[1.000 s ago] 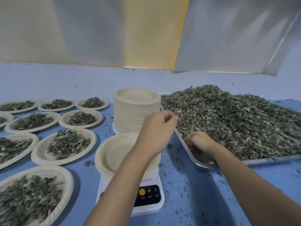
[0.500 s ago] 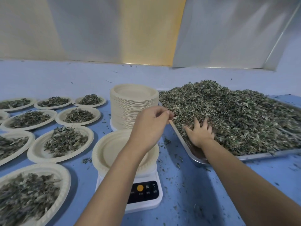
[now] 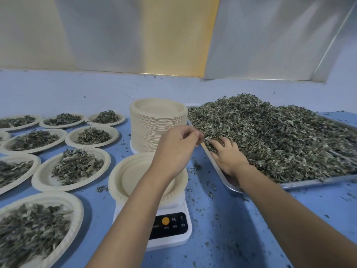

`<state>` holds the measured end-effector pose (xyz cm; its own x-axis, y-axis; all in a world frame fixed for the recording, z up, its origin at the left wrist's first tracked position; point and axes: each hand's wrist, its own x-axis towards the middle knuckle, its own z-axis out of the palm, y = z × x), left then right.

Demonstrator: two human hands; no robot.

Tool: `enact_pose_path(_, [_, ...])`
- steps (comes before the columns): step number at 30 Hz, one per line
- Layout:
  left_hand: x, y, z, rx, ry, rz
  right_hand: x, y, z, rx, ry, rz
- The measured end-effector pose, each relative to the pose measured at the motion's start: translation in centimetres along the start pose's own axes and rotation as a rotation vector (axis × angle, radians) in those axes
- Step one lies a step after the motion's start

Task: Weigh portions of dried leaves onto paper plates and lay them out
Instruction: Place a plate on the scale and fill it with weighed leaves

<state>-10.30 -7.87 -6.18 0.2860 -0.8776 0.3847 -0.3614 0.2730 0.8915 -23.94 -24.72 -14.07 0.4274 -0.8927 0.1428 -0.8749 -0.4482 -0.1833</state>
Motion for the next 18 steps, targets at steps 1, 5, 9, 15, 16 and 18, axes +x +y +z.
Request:
enact_pose_path(1, [0.0,-0.1,0.0,0.001,0.001,-0.002,0.0,-0.1,0.0,-0.062,-0.055,-0.006])
enact_pose_path(5, [0.0,-0.2,-0.1,0.014,0.013,-0.008,-0.2,-0.6,-0.3,-0.197,-0.152,-0.041])
enact_pose_path(9, [0.0,-0.3,-0.2,0.015,0.023,-0.016,-0.6,-1.2,-0.8,-0.262,-0.07,-0.04])
enact_pose_path(15, [0.1,-0.5,-0.1,0.024,0.02,-0.022,-0.7,-1.3,-0.7,-0.347,-0.134,-0.044])
enact_pose_path(16, [0.1,-0.5,-0.1,0.029,0.021,-0.022,-0.6,-1.3,-0.6,-0.359,-0.138,-0.042])
enact_pose_path(18, [0.1,-0.6,-0.1,0.042,0.021,-0.018,-0.5,-1.4,-0.4,-0.371,-0.121,-0.034])
